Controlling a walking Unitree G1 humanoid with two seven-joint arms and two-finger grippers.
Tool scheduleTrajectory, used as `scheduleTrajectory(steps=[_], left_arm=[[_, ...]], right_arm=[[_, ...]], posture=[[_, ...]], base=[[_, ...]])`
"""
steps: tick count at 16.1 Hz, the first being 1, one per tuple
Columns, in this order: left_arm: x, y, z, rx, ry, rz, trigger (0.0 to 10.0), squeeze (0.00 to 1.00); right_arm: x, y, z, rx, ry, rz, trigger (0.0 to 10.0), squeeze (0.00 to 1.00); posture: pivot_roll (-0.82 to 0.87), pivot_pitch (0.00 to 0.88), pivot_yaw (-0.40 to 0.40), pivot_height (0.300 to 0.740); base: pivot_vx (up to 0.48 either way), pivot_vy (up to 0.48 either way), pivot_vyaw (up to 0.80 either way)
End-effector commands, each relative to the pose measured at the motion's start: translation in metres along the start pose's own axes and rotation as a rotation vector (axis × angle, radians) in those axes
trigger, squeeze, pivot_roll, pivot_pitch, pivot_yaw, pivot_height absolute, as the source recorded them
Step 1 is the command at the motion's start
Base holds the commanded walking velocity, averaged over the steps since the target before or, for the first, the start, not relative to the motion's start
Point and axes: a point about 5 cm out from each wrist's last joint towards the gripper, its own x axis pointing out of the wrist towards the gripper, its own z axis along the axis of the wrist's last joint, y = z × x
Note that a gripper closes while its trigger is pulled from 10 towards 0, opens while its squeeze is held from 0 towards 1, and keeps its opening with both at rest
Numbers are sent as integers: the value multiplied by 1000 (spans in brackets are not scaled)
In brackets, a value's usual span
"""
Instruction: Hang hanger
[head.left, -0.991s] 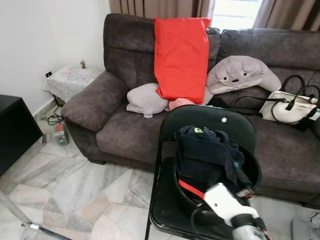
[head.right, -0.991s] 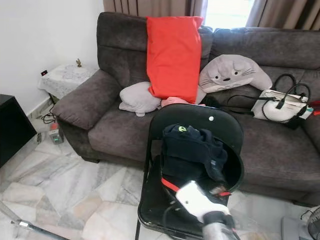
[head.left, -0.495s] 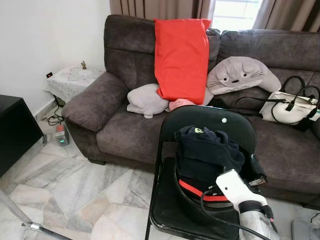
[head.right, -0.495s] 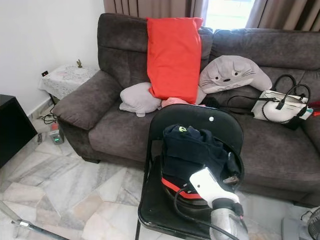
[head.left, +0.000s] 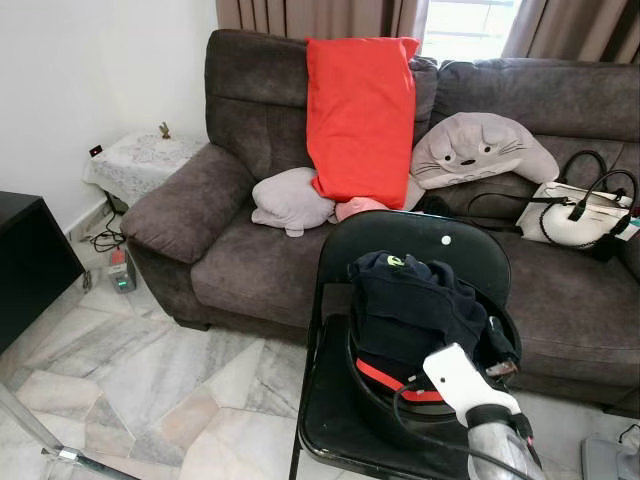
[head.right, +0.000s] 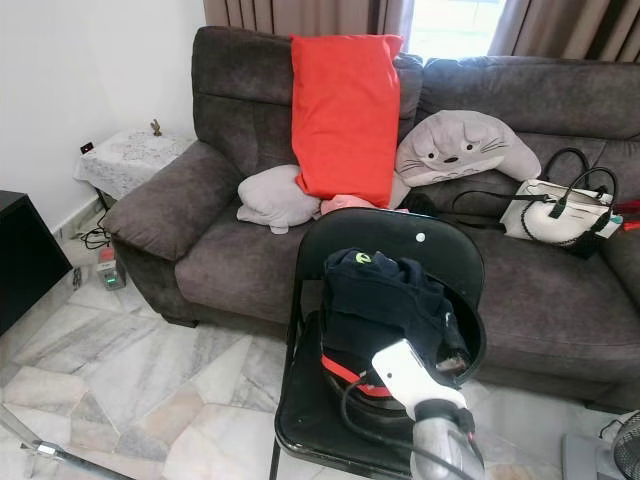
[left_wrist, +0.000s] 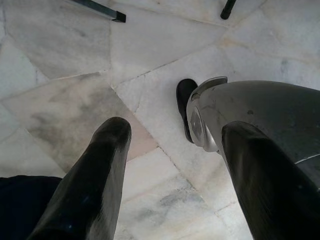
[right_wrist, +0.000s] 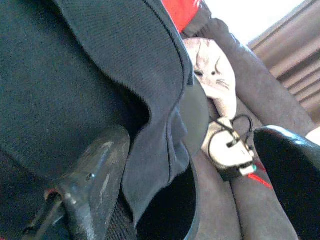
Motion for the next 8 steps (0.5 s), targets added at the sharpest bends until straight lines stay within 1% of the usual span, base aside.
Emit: scheduleTrajectory(steps=[1,3,5,8], left_arm=[[0,1,-2,1,15,3,10000,0],[0,1,-2,-4,12,4,10000,0],[0,1,-2,-3,12,3,10000,0],[0,1,-3,-3,14,3,10000,0]], right_arm=[[5,0,4,-1,-27,5,10000,0],[12,-4,3,-31,-35,-28,10000,0],[15,-7,3,-23,-31,-52,10000,0],[16,-14,0,-30,-29,-109,10000,0]], posture=[[-68,0,8,740],[-57,0,6,740],[-57,0,8,740],[-57,0,11,740]], base=[[0,0,0],[0,0,0],[0,0,0],[0,0,0]])
